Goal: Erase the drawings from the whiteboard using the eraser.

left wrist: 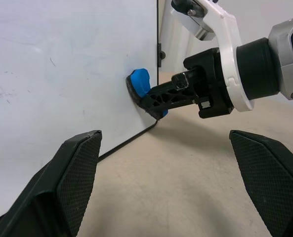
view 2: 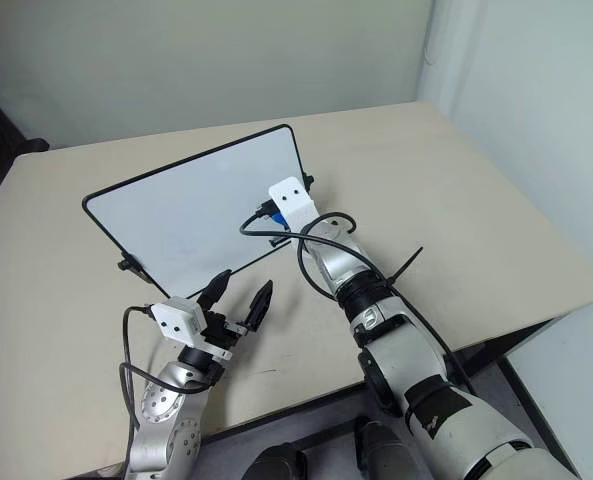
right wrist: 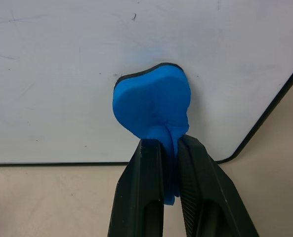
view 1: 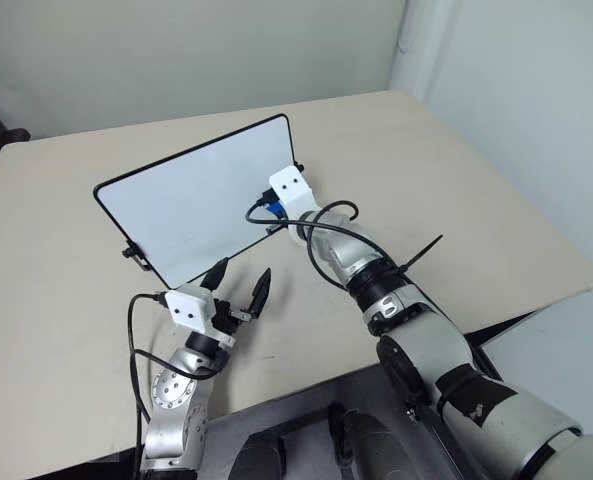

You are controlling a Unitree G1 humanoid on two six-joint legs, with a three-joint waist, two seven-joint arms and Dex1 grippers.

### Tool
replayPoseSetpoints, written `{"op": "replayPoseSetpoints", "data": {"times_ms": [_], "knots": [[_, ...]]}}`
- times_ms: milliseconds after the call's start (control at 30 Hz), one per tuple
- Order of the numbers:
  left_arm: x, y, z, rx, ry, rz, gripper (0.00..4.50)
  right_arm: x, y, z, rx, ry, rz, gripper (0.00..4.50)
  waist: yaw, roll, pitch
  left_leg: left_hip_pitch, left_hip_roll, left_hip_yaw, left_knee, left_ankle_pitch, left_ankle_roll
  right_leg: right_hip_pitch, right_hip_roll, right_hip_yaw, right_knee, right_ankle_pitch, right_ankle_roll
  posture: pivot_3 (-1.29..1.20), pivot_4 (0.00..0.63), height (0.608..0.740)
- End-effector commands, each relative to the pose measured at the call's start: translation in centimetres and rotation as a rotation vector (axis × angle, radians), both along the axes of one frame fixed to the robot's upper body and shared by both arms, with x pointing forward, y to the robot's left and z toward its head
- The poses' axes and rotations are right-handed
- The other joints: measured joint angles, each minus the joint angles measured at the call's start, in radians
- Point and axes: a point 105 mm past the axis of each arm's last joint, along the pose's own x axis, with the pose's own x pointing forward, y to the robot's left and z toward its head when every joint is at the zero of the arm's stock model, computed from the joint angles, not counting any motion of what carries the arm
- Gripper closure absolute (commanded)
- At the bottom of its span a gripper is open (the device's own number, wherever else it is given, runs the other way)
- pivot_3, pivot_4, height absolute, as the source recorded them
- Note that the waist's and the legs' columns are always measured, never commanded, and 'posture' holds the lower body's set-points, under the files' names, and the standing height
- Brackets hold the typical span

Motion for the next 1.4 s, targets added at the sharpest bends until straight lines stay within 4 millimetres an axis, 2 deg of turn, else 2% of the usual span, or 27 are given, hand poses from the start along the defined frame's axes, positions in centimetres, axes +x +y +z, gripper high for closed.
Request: {"op": "replayPoseSetpoints", "data": {"times_ms": [33, 233, 433, 667, 800, 1167, 1400], "knots": [[-0.1, -0.1, 0.8, -0.003, -0.032, -0.003, 0.0, -0.4, 1.3, 1.6, 0.018, -0.053, 0.03, 4.29, -0.001, 0.0, 0.0, 0.0, 0.0, 0.0, 0.0, 0.0, 0.0, 0.0, 0.0, 0.0, 0.0, 0.0, 0.0, 0.0, 0.15, 0.74], [-0.2, -0.1, 0.8, -0.002, -0.032, -0.002, 0.0, -2.7, 4.5, 3.2, 0.068, -0.094, 0.189, 4.29, -0.007, 0.0, 0.0, 0.0, 0.0, 0.0, 0.0, 0.0, 0.0, -0.001, 0.0, 0.0, 0.0, 0.0, 0.0, 0.0, 0.15, 0.74], [-0.5, -0.2, 0.7, -0.004, -0.031, -0.005, 0.0, -5.0, 6.6, 3.9, 0.075, -0.107, 0.311, 4.29, -0.014, 0.0, 0.0, -0.001, 0.0, 0.0, -0.001, -0.002, -0.004, -0.004, 0.001, 0.0, 0.0, 0.0, 0.0, 0.0, 0.15, 0.74], [-0.8, -0.4, 0.7, -0.007, -0.03, -0.008, 0.0, -8.6, 9.2, 3.6, 0.048, -0.125, 0.51, 4.29, -0.013, 0.0, 0.0, -0.001, 0.001, 0.0, -0.001, -0.003, -0.004, -0.005, 0.002, 0.0, 0.0, 0.0, 0.0, 0.0, 0.15, 0.74], [-1.0, -0.5, 0.7, -0.008, -0.028, -0.009, 0.0, -10.0, 9.7, 3.1, 0.018, -0.12, 0.592, 4.29, -0.006, 0.0, 0.0, -0.001, 0.001, 0.0, -0.001, -0.003, -0.006, -0.004, 0.002, 0.0, 0.0, -0.001, 0.001, 0.0, 0.15, 0.74], [-1.1, -0.4, 0.7, -0.01, -0.025, -0.008, 0.0, -6.0, 7.2, 2.4, 0.025, -0.082, 0.344, 4.29, 0.011, -0.001, 0.0, -0.001, 0.001, 0.001, 0.001, -0.006, -0.009, -0.003, 0.001, 0.0, 0.0, -0.001, -0.002, 0.0, 0.15, 0.74], [-0.9, -0.2, 0.7, -0.009, -0.022, -0.011, 0.0, -3.7, 4.5, 2.1, 0.083, -0.038, 0.186, 4.29, 0.011, -0.001, 0.0, 0.0, 0.0, 0.0, 0.002, -0.001, -0.002, -0.002, 0.001, 0.0, 0.001, 0.0, -0.001, 0.0, 0.15, 0.74]]}}
